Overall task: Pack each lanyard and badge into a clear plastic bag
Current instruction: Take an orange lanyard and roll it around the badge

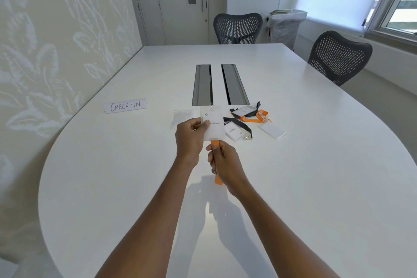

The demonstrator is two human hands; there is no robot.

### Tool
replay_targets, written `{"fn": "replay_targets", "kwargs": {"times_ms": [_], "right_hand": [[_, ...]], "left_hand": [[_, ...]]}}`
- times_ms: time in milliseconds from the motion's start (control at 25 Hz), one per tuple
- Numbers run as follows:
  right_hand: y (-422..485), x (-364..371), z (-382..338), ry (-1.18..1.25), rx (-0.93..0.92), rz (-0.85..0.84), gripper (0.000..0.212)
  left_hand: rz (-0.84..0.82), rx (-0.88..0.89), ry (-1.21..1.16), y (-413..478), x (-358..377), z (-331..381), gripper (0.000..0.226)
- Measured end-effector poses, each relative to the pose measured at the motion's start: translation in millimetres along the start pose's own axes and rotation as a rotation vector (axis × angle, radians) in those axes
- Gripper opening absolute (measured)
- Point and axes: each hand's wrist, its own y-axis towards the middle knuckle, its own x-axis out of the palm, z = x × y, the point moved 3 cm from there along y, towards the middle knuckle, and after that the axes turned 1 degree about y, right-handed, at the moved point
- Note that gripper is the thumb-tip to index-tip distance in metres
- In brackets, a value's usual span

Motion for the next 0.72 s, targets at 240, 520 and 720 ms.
{"fn": "replay_targets", "kwargs": {"times_ms": [240, 520, 720], "right_hand": [[-3, -4, -7, 0.048, 0.086, 0.049, 0.033], [-11, -17, -21, -0.62, -0.06, 0.186, 0.02], [-8, -26, -39, -0.969, -0.314, 0.18, 0.009]], "left_hand": [[0.061, 0.014, 0.044, -4, 1, 5, 0.028], [0.16, 0.236, 0.266, -23, 2, 15, 0.014], [0.148, 0.312, 0.355, -32, 1, 10, 0.015]]}}
